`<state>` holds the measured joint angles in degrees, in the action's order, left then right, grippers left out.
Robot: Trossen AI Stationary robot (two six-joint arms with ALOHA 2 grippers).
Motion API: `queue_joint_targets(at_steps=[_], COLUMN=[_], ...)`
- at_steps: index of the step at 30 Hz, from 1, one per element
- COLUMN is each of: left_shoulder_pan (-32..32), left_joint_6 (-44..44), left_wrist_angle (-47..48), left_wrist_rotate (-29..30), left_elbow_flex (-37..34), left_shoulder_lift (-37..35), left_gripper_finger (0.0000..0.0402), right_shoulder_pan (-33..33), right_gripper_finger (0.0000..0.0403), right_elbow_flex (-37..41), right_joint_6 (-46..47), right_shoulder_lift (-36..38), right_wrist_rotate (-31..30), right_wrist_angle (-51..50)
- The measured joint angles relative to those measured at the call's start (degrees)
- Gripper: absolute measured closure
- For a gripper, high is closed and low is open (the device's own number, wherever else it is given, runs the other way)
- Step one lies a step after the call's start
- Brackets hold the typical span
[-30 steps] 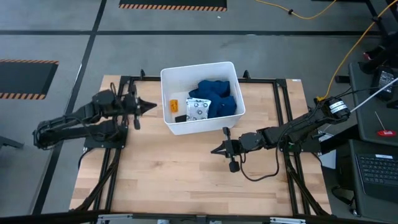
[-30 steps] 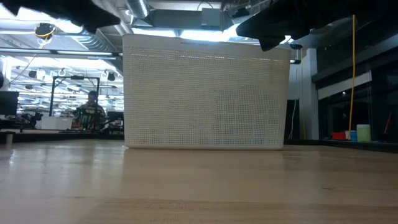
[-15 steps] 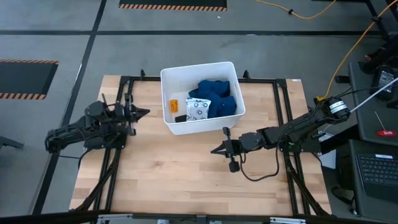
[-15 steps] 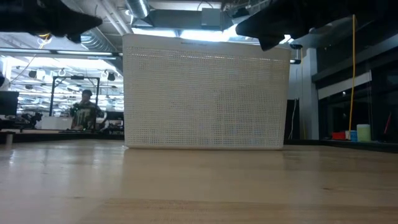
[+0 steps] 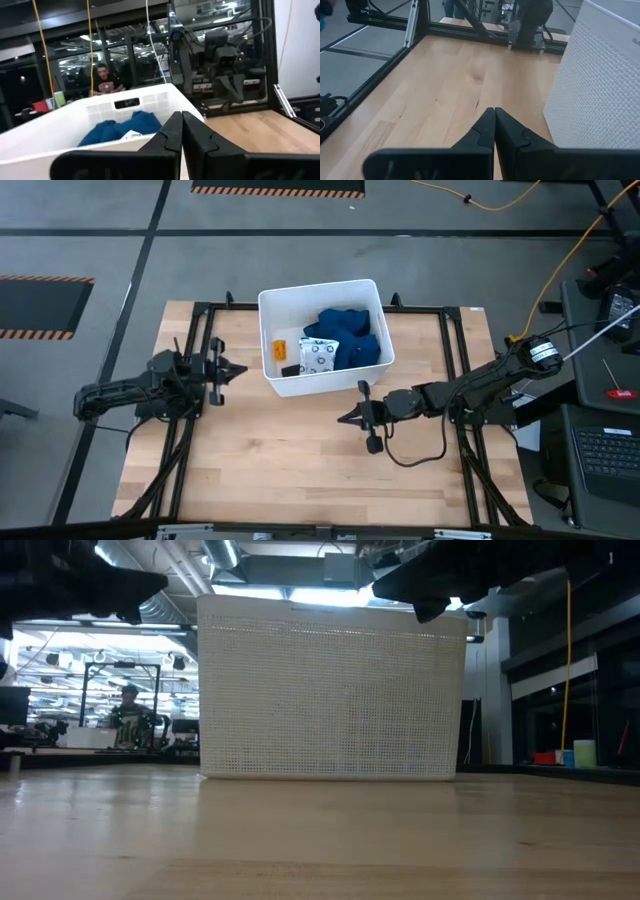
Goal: Pick & place medical supplies in basket/bin
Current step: Return to Home Position
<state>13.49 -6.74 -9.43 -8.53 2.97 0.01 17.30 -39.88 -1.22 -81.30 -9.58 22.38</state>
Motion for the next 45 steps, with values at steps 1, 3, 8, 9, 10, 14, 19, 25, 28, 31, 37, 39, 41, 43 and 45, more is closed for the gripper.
queue_joint_targets(at_steps=[1,3,8,9,10,14,19,25,28,31,37,39,41,43,45], left_shoulder_pan=[-0.15,-0.39,-0.39,-0.39,-0.39,-0.39,-0.39,-0.39,-0.39,-0.39,-0.39,-0.39,-0.39,-0.39,-0.39], left_joint_6=[-0.01,-0.02,0.01,-0.01,-0.38,-0.96,-0.93,-0.44,0.10,1.41,5.44,5.52,5.51,5.11,4.18], left_wrist_angle=[-0.60,-2.14,-2.18,-2.41,-2.51,-0.41,-0.54,-0.57,-0.60,-0.63,-0.61,-0.61,-0.61,-0.61,-0.61], left_wrist_rotate=[0.03,0.86,2.80,2.58,2.41,3.82,3.44,3.47,3.47,3.49,3.50,3.51,3.52,3.55,3.66], left_elbow_flex=[-0.67,-2.29,-2.52,-2.52,-2.52,-2.52,-2.52,-2.52,-2.52,-2.52,-2.52,-2.52,-2.52,-2.52,-2.52], left_shoulder_lift=[0.00,-0.02,0.02,-0.01,-0.02,0.09,0.09,0.09,0.11,0.11,0.11,0.11,0.11,0.11,0.11], left_gripper_finger=[0.0401,0.0401,0.0400,0.0400,0.0400,0.0400,0.0400,0.0400,0.0399,0.0398,0.0400,0.0399,0.0396,0.0394,0.0394], right_shoulder_pan=[-0.07,-0.06,-0.06,-0.05,-0.05,-0.06,-0.06,-0.04,0.00,-0.02,-0.02,-0.02,-0.04,-0.04,-0.06], right_gripper_finger=[0.0395,0.0395,0.0395,0.0395,0.0395,0.0395,0.0395,0.0395,0.0395,0.0395,0.0395,0.0395,0.0395,0.0395,0.0395], right_elbow_flex=[0.00,0.00,0.00,0.00,0.00,0.00,0.00,0.00,0.20,4.08,16.49,19.48,21.76,23.53,25.41], right_joint_6=[0.32,0.57,-0.69,-0.87,-1.22,-4.73,-5.26,-5.13,-5.76,-7.60,-8.29,-8.24,-8.17,-8.24,-8.32], right_shoulder_lift=[0.00,0.00,0.00,0.00,0.00,0.09,3.00,11.97,17.04,22.48,36.39,41.24,45.95,50.10,53.55], right_wrist_rotate=[0.00,0.00,0.00,0.00,0.00,0.00,0.02,0.03,0.04,0.04,0.02,0.02,0.02,0.02,0.02], right_wrist_angle=[0.00,-0.01,0.89,1.30,2.05,3.88,2.49,-6.35,-10.91,-9.98,-3.49,-3.75,-3.87,-4.26,-5.07])
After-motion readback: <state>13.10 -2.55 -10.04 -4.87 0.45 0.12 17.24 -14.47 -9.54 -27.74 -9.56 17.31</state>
